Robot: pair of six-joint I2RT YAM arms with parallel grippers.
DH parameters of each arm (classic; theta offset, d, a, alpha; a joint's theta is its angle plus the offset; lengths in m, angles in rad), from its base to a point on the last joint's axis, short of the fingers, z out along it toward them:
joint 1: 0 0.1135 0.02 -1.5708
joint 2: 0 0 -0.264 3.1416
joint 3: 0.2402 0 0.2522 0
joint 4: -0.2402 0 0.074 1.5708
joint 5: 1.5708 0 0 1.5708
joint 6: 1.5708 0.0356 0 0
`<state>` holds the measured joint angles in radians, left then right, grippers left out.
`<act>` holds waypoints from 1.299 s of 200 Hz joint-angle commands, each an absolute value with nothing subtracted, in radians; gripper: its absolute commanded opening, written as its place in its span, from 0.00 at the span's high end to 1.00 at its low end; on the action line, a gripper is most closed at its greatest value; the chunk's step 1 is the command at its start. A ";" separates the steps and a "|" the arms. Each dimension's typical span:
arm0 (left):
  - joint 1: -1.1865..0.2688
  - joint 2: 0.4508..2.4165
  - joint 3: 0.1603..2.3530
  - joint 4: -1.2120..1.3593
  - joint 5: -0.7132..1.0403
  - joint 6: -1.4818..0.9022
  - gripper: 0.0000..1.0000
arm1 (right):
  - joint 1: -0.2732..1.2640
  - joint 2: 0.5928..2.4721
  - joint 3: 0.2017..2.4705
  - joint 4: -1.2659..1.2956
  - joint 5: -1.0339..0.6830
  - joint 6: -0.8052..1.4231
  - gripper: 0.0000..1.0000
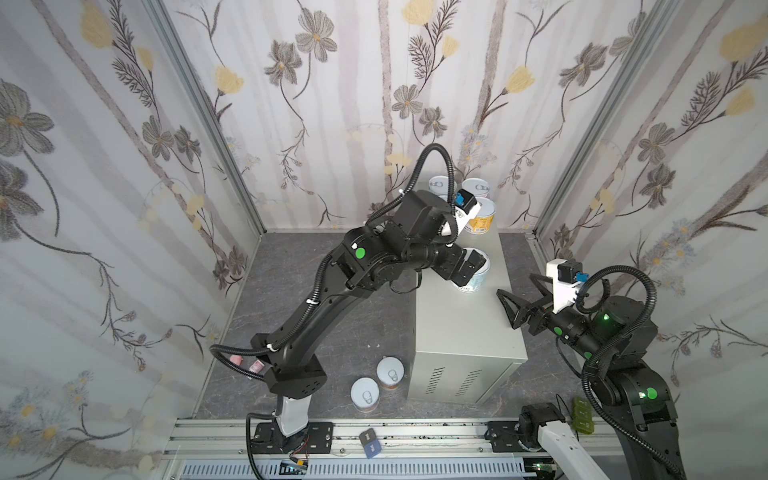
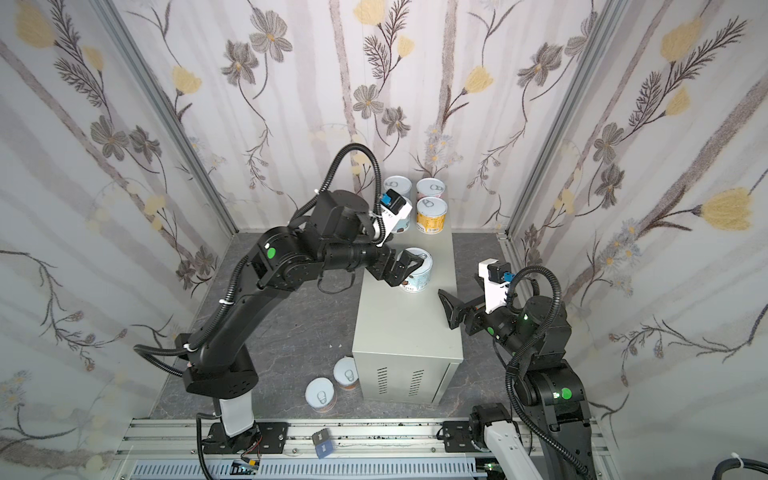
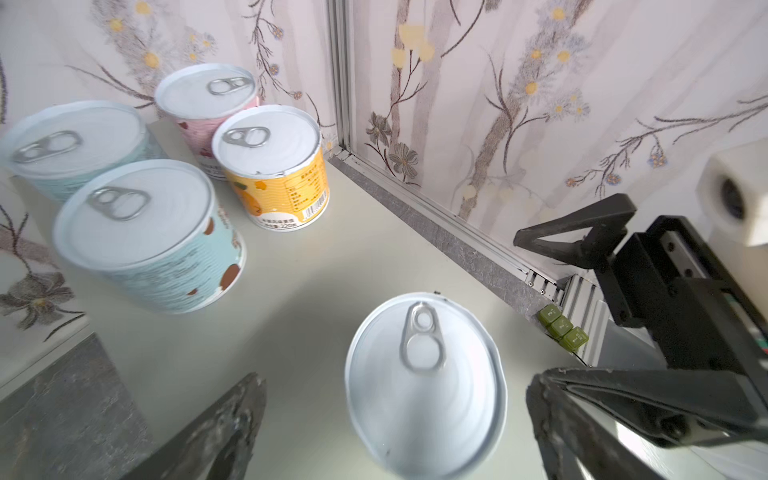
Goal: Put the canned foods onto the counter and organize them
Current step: 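Set the pale blue can on the cabinet top and release it with the left gripper, then grasp the new can with the right gripper while the left gripper draws back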
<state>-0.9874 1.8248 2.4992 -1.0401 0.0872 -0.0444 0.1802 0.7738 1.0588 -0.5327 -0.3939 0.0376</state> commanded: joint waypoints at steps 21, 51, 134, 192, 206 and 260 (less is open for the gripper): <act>-0.883 1.531 2.131 -0.799 0.159 -0.117 0.00 | 0.307 0.798 1.086 -0.459 -0.339 0.022 0.00; -0.774 1.351 1.899 -0.722 0.193 -0.174 0.00 | 0.423 0.854 1.118 -0.446 -0.228 0.035 0.00; -0.630 1.091 1.659 -0.764 0.183 -0.178 0.00 | 0.540 1.007 1.173 -0.342 -0.110 0.094 0.00; -0.593 1.037 1.596 -0.761 0.192 -0.184 0.00 | 0.564 1.058 1.192 -0.311 -0.031 0.094 0.15; -0.591 1.035 1.586 -0.757 0.192 -0.186 0.00 | 0.563 1.061 1.187 -0.310 -0.012 0.090 0.20; -0.586 1.026 1.561 -0.741 0.184 -0.201 0.00 | 0.488 1.077 1.140 -0.247 0.054 0.073 0.22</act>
<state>-0.5888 1.0298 1.5703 -0.7799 0.1867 -0.1898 0.5270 1.0657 1.1606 -0.3183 -0.0006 0.0925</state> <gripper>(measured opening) 0.997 0.780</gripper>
